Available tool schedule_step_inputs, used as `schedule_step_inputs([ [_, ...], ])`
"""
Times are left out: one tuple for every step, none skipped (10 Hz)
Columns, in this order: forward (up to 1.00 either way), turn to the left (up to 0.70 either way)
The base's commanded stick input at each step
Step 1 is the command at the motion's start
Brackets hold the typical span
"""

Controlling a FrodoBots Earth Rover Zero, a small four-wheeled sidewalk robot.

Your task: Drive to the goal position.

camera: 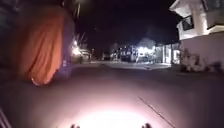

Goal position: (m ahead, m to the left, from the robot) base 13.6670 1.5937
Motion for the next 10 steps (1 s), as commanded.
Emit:
schedule_step_inputs([
  [0.70,0.00],
  [0.70,0.00],
  [0.70,0.00],
  [0.70,0.00],
  [0.70,0.00],
  [0.70,0.00],
  [0.70,0.00],
  [0.70,0.00],
  [0.70,0.00],
  [0.70,0.00],
])
